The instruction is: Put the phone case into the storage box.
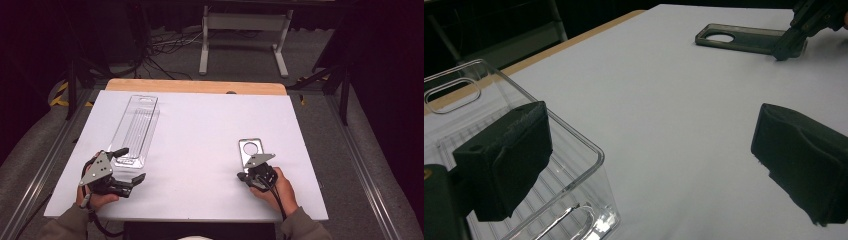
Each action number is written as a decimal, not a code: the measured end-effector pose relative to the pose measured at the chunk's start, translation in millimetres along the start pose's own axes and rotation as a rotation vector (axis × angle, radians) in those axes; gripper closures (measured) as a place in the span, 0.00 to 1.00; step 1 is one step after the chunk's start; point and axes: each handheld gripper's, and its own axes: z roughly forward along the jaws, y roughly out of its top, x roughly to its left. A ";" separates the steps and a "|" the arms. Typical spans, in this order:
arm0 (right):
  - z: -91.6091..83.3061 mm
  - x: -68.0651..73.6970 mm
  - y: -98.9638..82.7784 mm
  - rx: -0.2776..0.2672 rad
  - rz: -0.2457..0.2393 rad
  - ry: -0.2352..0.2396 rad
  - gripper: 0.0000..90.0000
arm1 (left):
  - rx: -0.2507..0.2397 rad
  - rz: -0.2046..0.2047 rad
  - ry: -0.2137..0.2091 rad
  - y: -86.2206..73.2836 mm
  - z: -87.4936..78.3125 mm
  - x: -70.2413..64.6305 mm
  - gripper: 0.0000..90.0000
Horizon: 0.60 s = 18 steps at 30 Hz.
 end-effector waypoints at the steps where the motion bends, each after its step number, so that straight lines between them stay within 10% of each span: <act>1: -0.9 0.3 -1.0 0.000 -0.001 -0.001 1.00 | 0.001 -0.003 -0.003 0.0 -0.2 0.0 0.04; 18: -3.7 8.8 -6.2 -0.023 -0.064 -0.062 1.00 | 0.006 0.013 -0.004 0.8 -0.8 0.1 0.04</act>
